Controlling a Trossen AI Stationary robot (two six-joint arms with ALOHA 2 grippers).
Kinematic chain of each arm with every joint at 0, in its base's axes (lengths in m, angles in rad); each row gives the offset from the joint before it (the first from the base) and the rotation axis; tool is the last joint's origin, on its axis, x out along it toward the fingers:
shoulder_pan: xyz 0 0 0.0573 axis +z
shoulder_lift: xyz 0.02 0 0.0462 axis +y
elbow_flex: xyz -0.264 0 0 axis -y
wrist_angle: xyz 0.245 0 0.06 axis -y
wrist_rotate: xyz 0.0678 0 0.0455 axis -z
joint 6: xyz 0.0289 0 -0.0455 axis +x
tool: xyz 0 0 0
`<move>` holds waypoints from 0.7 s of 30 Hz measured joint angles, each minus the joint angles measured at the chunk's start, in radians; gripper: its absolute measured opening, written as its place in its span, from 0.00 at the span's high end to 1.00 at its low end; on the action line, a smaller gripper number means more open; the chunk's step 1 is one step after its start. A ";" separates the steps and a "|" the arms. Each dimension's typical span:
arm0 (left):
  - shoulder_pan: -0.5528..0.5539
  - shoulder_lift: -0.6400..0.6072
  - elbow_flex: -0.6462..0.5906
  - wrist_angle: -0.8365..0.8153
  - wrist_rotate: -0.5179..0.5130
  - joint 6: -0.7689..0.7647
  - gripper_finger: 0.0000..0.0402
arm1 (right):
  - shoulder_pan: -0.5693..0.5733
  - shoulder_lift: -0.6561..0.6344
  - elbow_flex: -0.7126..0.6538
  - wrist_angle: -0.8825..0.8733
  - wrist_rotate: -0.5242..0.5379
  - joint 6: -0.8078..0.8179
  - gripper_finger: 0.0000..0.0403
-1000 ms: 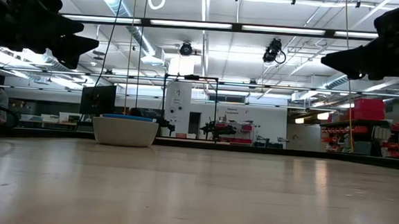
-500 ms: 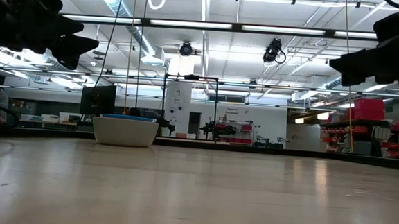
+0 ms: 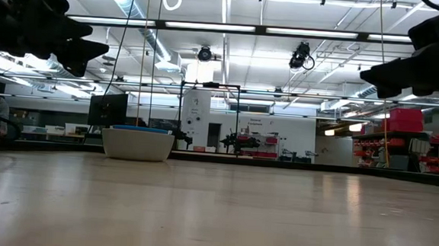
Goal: Nest bowls inside each other
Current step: Return to Home Position
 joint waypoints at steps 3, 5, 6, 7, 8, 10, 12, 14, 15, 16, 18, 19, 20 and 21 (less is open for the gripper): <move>0.000 0.000 0.000 0.000 -0.001 0.002 0.43 | 0.000 0.000 0.000 0.000 0.040 0.002 0.67; 0.000 0.000 0.000 0.000 -0.001 0.002 0.43 | 0.000 0.000 0.000 -0.001 0.074 0.013 0.66; 0.000 0.000 0.000 0.000 -0.002 0.002 0.43 | 0.000 0.000 0.000 -0.004 0.086 0.020 0.67; 0.000 0.000 0.000 0.000 -0.003 0.002 0.43 | 0.000 0.000 0.000 -0.009 0.091 0.022 0.67; 0.000 0.000 0.000 0.000 -0.003 0.002 0.43 | 0.000 0.000 0.000 -0.013 0.093 0.026 0.67; 0.000 0.000 0.000 0.000 -0.003 0.003 0.43 | 0.000 0.000 0.000 -0.024 0.088 0.028 0.68; 0.000 0.000 0.000 0.000 -0.003 0.003 0.43 | 0.000 0.000 0.000 -0.030 0.088 0.028 0.68; 0.000 0.000 0.000 0.000 -0.003 0.003 0.43 | 0.000 0.000 0.000 -0.030 0.088 0.027 0.68; 0.000 0.000 0.000 0.002 -0.003 0.004 0.43 | 0.000 0.000 0.000 -0.030 0.088 0.027 0.68; 0.000 0.000 0.000 0.005 -0.003 0.004 0.43 | 0.000 0.000 0.000 -0.030 0.088 0.027 0.67; 0.000 0.000 0.000 0.013 0.000 0.005 0.43 | 0.000 0.000 0.000 -0.030 0.088 0.027 0.67; 0.000 0.000 0.000 0.018 0.003 0.005 0.43 | 0.000 0.000 0.000 -0.030 0.088 0.027 0.67; 0.000 0.000 0.000 0.025 0.005 0.005 0.43 | 0.000 0.000 0.000 -0.030 0.088 0.027 0.66; 0.000 0.000 0.000 0.032 0.005 0.005 0.43 | 0.000 0.000 0.000 -0.030 0.088 0.027 0.66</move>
